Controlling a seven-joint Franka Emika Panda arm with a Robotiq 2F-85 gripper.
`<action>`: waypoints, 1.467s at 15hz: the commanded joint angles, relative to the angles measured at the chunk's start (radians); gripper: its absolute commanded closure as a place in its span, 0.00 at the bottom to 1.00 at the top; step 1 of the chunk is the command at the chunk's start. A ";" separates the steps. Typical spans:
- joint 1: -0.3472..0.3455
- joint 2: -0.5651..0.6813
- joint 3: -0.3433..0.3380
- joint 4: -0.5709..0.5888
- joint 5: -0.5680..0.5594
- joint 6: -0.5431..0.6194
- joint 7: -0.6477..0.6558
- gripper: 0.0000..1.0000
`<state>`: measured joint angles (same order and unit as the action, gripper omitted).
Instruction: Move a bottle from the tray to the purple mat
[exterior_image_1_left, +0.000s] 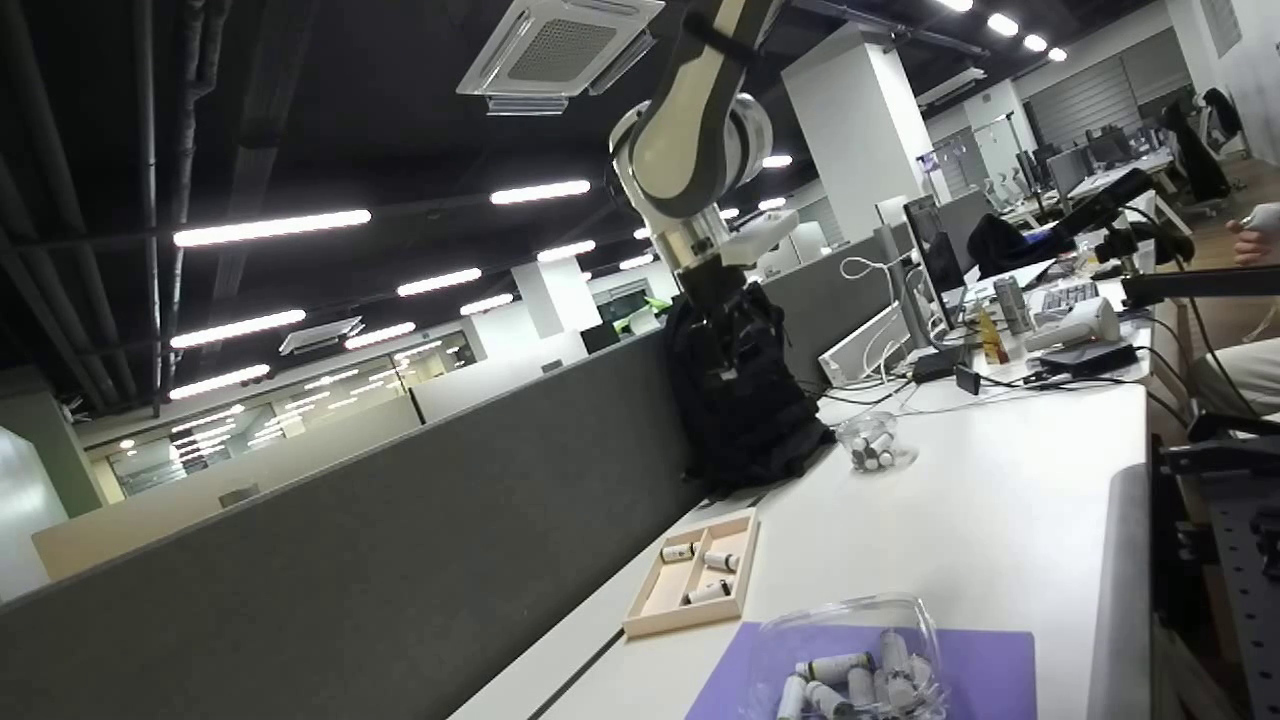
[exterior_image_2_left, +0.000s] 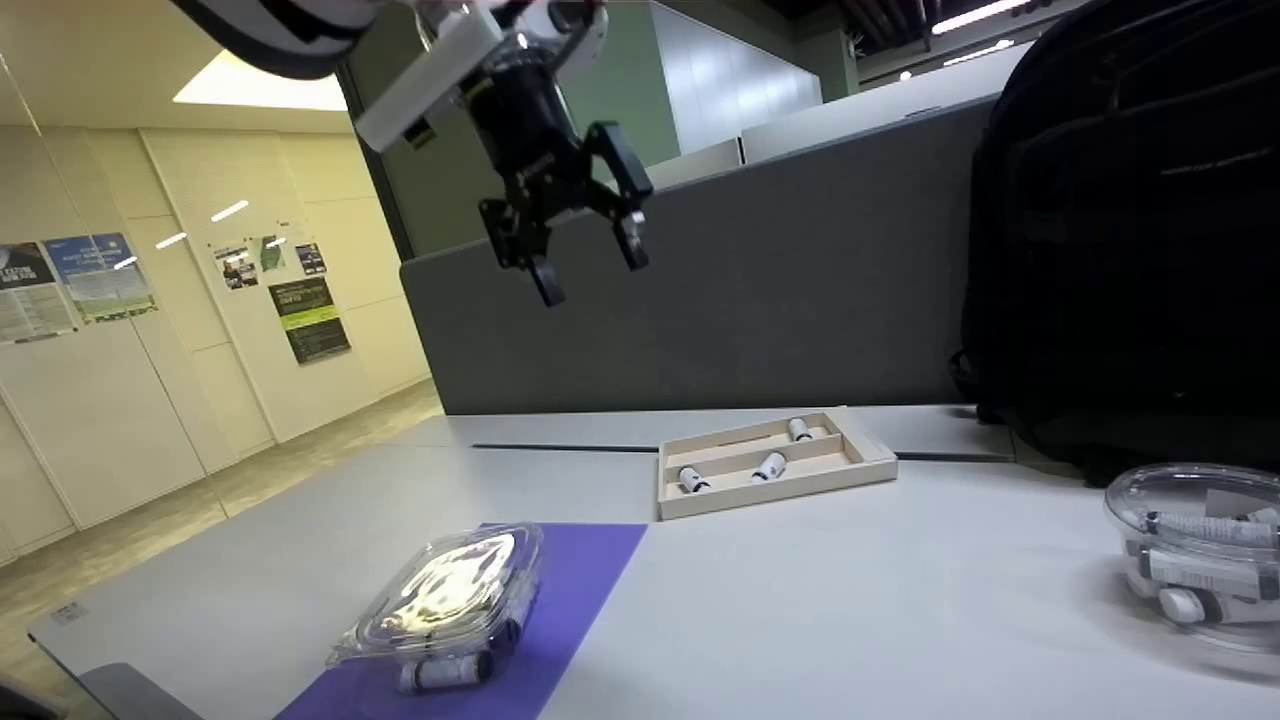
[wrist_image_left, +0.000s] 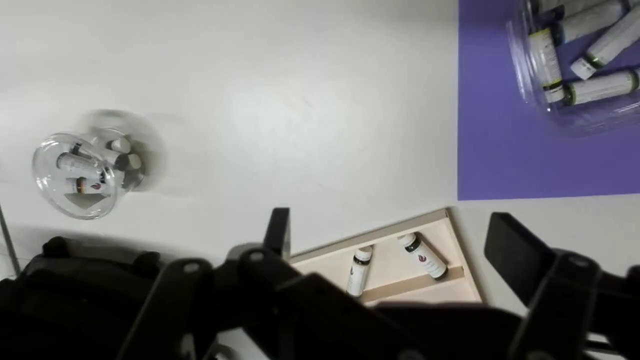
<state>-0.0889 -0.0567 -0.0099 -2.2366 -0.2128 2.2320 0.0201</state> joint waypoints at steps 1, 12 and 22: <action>0.010 0.203 -0.022 0.115 0.012 0.104 0.043 0.00; 0.007 0.517 -0.057 0.390 0.175 0.176 0.035 0.00; -0.014 0.677 -0.053 0.534 0.198 0.240 0.006 0.00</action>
<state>-0.0957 0.5440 -0.0632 -1.7633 -0.0245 2.4265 0.0560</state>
